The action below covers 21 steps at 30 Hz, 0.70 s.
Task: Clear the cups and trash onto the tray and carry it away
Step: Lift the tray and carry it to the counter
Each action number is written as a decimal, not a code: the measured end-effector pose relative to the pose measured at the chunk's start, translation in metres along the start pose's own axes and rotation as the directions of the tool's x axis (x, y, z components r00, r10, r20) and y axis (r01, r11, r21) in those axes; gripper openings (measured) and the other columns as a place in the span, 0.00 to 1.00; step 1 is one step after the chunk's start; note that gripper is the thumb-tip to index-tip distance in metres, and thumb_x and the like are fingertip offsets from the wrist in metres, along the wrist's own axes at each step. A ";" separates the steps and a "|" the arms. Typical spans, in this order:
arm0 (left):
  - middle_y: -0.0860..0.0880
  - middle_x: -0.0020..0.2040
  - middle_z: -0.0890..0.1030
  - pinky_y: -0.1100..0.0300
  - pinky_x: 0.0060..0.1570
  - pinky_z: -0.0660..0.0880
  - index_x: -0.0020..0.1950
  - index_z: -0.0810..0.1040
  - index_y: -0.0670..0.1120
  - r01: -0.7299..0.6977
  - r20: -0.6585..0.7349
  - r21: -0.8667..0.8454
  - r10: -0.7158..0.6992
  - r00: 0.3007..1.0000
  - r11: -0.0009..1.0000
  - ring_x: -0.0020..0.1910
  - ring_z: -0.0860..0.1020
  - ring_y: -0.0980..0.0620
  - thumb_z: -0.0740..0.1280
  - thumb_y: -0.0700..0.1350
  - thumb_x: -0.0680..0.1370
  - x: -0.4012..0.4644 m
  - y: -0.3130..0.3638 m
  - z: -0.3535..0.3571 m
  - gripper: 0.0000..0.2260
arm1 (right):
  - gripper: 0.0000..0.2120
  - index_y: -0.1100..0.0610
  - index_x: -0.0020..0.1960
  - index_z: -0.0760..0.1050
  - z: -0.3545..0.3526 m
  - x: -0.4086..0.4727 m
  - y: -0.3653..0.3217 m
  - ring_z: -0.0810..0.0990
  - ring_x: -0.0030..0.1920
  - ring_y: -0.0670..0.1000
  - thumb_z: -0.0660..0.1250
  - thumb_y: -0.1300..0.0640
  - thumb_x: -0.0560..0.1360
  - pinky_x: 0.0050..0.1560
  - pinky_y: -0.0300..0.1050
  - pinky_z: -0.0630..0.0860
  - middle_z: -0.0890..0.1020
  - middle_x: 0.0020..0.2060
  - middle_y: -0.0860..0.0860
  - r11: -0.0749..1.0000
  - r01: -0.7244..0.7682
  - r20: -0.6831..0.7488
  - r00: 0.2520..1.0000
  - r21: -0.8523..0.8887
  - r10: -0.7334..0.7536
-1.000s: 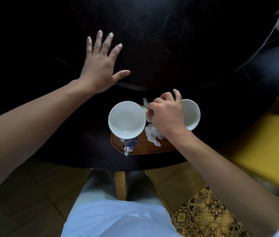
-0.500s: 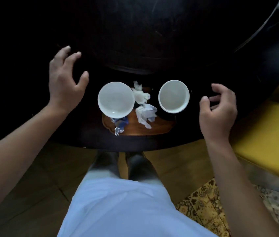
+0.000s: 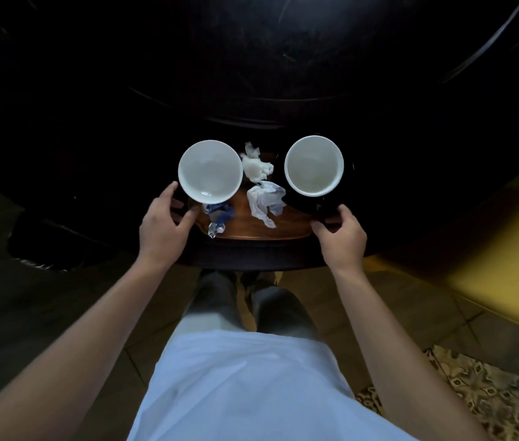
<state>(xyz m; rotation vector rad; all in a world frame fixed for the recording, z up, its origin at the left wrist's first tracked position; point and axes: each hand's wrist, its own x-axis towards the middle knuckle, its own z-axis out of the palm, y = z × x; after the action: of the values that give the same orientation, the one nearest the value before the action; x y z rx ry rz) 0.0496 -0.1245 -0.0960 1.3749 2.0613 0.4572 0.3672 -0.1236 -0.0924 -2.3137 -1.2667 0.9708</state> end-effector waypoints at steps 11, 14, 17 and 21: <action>0.46 0.52 0.79 0.53 0.56 0.75 0.71 0.77 0.43 0.060 0.067 -0.042 -0.057 0.996 0.997 0.53 0.79 0.45 0.74 0.42 0.76 0.013 -0.004 0.011 0.23 | 0.23 0.57 0.64 0.78 0.001 0.006 -0.002 0.82 0.58 0.54 0.77 0.56 0.71 0.60 0.50 0.79 0.84 0.57 0.53 0.992 -0.006 0.025 1.000 0.127 0.003; 0.47 0.51 0.79 0.50 0.58 0.77 0.71 0.77 0.43 0.046 0.087 -0.091 -0.038 0.996 0.995 0.53 0.79 0.45 0.74 0.41 0.77 0.013 -0.008 0.009 0.22 | 0.23 0.56 0.66 0.77 0.001 0.008 0.004 0.81 0.58 0.51 0.76 0.57 0.72 0.63 0.51 0.78 0.83 0.58 0.52 0.983 -0.028 0.074 0.997 0.181 0.015; 0.46 0.53 0.78 0.51 0.55 0.79 0.72 0.75 0.43 0.061 0.102 -0.179 -0.044 0.994 0.982 0.55 0.79 0.45 0.72 0.38 0.79 0.012 -0.010 0.007 0.21 | 0.20 0.53 0.63 0.78 0.003 0.007 0.008 0.82 0.57 0.51 0.76 0.56 0.72 0.61 0.57 0.80 0.84 0.55 0.49 0.968 -0.042 0.102 0.995 0.247 0.017; 0.42 0.59 0.76 0.65 0.38 0.82 0.73 0.72 0.39 0.168 0.206 -0.340 -0.101 0.973 0.925 0.55 0.81 0.44 0.68 0.32 0.80 0.015 -0.005 -0.001 0.22 | 0.21 0.53 0.64 0.78 0.004 0.001 0.003 0.81 0.59 0.50 0.77 0.56 0.72 0.62 0.51 0.79 0.83 0.56 0.48 0.963 -0.008 0.075 0.997 0.269 -0.012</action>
<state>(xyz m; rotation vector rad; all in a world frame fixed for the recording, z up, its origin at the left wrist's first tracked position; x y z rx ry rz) 0.0415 -0.1123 -0.1025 1.0127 1.8003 0.5873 0.3668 -0.1246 -0.0977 -2.0836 -1.0877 1.1623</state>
